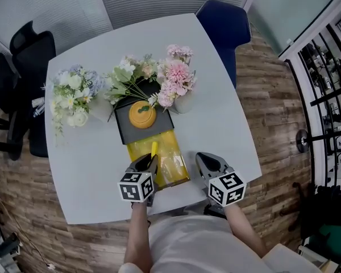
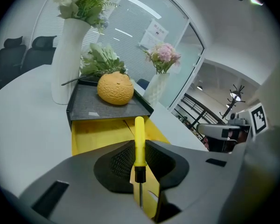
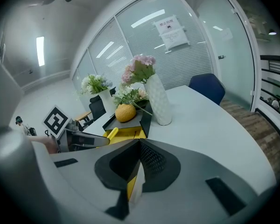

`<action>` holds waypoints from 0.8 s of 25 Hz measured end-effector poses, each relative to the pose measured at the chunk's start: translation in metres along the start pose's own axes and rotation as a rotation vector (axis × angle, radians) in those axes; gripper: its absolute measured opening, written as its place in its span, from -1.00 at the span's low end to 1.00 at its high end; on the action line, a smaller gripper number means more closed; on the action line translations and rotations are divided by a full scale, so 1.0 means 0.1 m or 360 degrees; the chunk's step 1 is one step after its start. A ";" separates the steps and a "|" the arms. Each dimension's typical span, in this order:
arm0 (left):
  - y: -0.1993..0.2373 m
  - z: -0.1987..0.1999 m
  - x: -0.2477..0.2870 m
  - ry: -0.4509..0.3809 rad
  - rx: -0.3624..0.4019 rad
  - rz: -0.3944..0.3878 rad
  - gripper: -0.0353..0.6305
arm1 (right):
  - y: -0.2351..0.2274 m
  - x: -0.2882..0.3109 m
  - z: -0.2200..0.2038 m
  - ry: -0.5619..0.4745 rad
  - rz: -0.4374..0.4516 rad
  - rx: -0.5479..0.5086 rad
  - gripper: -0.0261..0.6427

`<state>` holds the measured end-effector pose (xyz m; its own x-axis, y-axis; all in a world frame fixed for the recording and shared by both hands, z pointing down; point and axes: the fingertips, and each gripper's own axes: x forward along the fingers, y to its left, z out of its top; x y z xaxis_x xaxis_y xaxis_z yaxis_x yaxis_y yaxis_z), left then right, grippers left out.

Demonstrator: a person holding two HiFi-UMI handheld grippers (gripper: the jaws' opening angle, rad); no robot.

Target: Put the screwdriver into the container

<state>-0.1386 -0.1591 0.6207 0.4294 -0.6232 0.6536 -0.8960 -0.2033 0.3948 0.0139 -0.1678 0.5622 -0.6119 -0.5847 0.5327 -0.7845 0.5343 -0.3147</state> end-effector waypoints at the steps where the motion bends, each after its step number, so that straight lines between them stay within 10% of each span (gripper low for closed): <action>1: -0.01 -0.02 0.03 0.0024 0.0010 0.0000 -0.70 | -0.01 0.01 -0.01 0.0004 0.0000 0.0003 -0.88; 20: 0.03 -0.24 0.41 0.0325 0.0096 0.0042 -0.70 | -0.23 0.19 -0.04 0.0073 0.0001 0.0039 -0.88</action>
<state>-0.1211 -0.1674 0.6645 0.4145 -0.4643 0.7827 -0.9096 -0.2377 0.3407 0.0202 -0.1887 0.5826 -0.6075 -0.5555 0.5677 -0.7867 0.5192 -0.3339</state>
